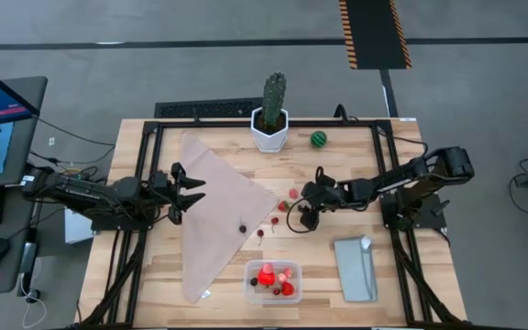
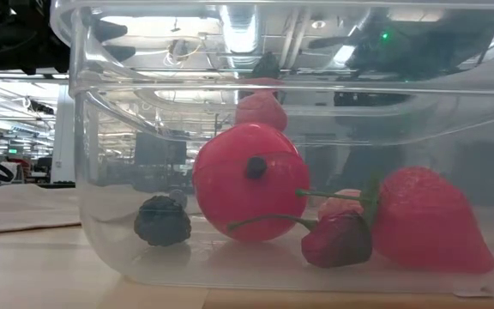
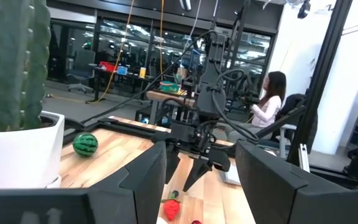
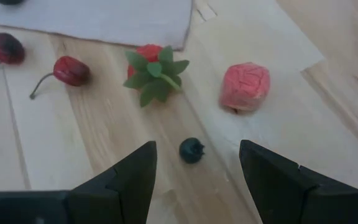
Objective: Pick and placing Produce into tupperware
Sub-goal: Put the blueberry into the transparent bin
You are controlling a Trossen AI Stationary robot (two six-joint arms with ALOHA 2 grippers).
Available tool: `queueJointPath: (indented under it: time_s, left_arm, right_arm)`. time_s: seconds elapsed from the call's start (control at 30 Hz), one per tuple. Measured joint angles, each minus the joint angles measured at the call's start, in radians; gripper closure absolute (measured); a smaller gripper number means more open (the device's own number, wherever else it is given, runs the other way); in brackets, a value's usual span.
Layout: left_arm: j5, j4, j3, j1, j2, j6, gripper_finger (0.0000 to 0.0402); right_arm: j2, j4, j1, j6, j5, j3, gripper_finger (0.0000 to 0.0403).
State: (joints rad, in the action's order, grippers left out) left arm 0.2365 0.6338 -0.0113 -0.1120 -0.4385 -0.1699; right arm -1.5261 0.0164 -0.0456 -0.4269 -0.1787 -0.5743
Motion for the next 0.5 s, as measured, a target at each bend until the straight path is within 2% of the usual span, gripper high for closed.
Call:
queueJointPath:
  time_s: [0.27, 0.5]
  left_arm:
    - [0.004, 0.000, 0.000, 0.000, 0.000, 0.000, 0.0219]
    - [0.005, 0.000, 0.000, 0.000, 0.000, -0.002, 0.0219]
  right_arm:
    - [-0.001, -0.006, 0.009, -0.019, -0.001, 0.000, 0.0148]
    - [-0.087, 0.039, 0.009, -0.059, 0.016, -0.002, 0.0148]
